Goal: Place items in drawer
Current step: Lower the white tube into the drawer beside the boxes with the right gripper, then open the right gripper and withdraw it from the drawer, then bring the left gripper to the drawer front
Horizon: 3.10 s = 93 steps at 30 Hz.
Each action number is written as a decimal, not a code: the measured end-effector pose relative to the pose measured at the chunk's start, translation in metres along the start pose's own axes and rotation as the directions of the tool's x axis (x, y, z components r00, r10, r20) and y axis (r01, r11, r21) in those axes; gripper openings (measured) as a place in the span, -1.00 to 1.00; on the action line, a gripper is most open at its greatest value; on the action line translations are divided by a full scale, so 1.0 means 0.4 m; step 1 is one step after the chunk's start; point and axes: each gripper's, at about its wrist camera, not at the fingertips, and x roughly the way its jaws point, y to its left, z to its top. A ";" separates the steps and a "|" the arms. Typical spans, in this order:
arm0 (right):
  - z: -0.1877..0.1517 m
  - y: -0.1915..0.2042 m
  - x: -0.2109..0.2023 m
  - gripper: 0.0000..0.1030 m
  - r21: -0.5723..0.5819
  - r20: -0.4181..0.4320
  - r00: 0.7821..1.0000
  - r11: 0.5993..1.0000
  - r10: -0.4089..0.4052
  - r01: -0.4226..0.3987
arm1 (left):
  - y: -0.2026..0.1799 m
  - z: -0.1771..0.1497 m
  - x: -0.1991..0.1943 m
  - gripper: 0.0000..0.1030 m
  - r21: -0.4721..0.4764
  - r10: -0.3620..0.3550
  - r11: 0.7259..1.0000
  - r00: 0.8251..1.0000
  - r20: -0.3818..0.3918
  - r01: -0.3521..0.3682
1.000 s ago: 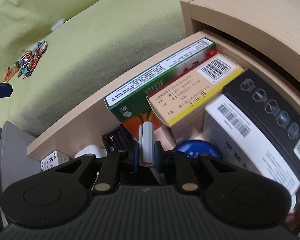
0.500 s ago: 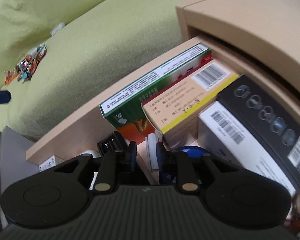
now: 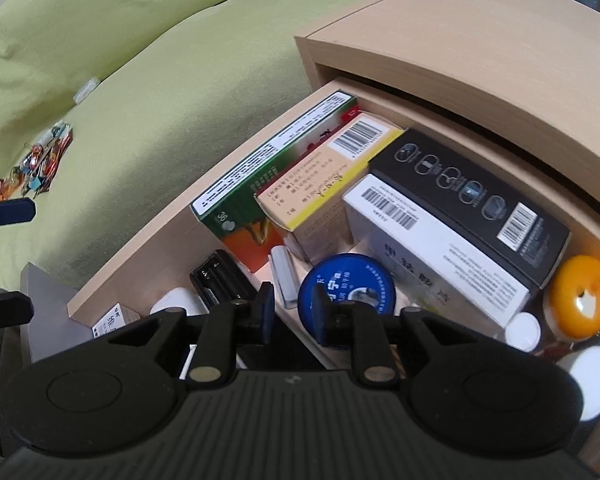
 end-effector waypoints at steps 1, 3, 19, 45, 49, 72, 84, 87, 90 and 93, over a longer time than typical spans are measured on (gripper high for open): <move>0.004 0.004 0.008 -0.89 -0.016 -0.004 1.000 1.000 -0.005 0.005 | -0.002 0.000 -0.002 0.91 0.002 0.002 1.000 1.000 0.000 -0.002; 0.007 0.006 0.014 -0.92 -0.032 -0.006 1.000 0.999 -0.007 0.007 | -0.002 -0.002 -0.005 0.91 0.002 0.003 1.000 1.000 0.001 -0.003; 0.052 0.033 0.136 -0.96 0.053 -0.104 0.993 0.997 -0.055 0.061 | 0.016 -0.003 0.005 0.91 -0.007 0.019 1.000 1.000 -0.017 -0.019; -0.001 0.026 -0.041 -0.91 0.165 0.023 0.999 0.986 -0.031 0.026 | -0.004 0.005 0.008 0.91 0.013 -0.003 1.000 1.000 -0.004 0.003; -0.028 0.010 -0.099 -0.90 0.206 0.047 0.998 0.978 -0.052 0.041 | -0.027 0.012 0.007 0.91 0.035 -0.018 0.999 1.000 0.001 0.018; -0.215 0.000 -0.344 -0.85 0.272 0.136 0.979 0.956 -0.152 0.110 | -0.138 0.032 0.022 0.91 0.141 -0.036 0.989 0.999 -0.035 0.040; -0.290 0.025 -0.404 -0.70 0.256 0.218 0.960 0.960 -0.176 0.117 | -0.151 0.017 0.005 0.92 0.141 0.000 0.990 0.999 -0.042 0.006; -0.307 0.040 -0.418 -0.56 0.226 0.246 0.948 0.963 -0.202 0.146 | -0.151 0.014 0.000 0.92 0.146 0.011 0.989 0.999 -0.039 -0.006; -0.324 0.051 -0.430 -0.46 0.207 0.271 0.939 0.965 -0.213 0.159 | -0.150 0.010 -0.004 0.92 0.149 0.021 0.989 0.999 -0.039 -0.014; -0.337 0.056 -0.443 -0.43 0.192 0.285 0.934 0.968 -0.215 0.165 | -0.147 0.008 -0.009 0.92 0.153 0.028 0.988 0.999 -0.037 -0.022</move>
